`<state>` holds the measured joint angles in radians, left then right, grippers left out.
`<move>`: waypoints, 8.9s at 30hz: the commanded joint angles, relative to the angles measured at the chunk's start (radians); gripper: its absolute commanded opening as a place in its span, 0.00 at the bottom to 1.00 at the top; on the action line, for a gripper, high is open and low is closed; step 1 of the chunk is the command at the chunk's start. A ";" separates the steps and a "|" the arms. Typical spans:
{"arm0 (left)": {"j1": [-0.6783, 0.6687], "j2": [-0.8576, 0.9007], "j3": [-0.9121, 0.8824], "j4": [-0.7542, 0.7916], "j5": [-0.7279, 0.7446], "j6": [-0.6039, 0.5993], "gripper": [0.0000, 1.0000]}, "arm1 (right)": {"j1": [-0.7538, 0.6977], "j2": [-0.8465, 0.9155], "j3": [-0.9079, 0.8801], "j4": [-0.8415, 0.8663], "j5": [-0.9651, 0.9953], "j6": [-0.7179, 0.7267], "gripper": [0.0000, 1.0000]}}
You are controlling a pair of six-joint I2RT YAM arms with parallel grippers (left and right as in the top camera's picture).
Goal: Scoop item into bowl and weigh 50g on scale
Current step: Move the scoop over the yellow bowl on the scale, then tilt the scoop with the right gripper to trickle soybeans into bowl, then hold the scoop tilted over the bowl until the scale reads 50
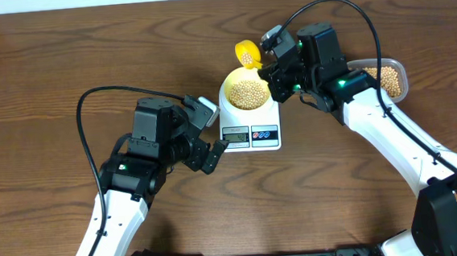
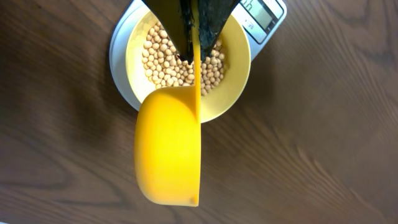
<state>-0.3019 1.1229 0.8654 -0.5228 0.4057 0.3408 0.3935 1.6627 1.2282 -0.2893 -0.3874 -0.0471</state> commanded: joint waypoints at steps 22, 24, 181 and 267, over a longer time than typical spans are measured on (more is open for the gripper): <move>0.004 -0.006 0.004 0.001 0.005 0.002 0.98 | -0.006 0.008 0.000 -0.051 -0.093 -0.101 0.01; 0.004 -0.006 0.004 0.001 0.005 0.002 0.98 | -0.009 0.008 0.000 -0.061 -0.082 -0.100 0.01; 0.004 -0.006 0.004 0.001 0.005 0.002 0.98 | -0.049 0.027 0.000 -0.117 -0.055 -0.182 0.01; 0.004 -0.006 0.004 0.001 0.005 0.002 0.98 | -0.051 0.027 0.000 -0.131 -0.040 -0.160 0.01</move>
<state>-0.3019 1.1229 0.8654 -0.5228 0.4057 0.3408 0.3470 1.6890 1.2228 -0.4458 -0.4107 -0.2142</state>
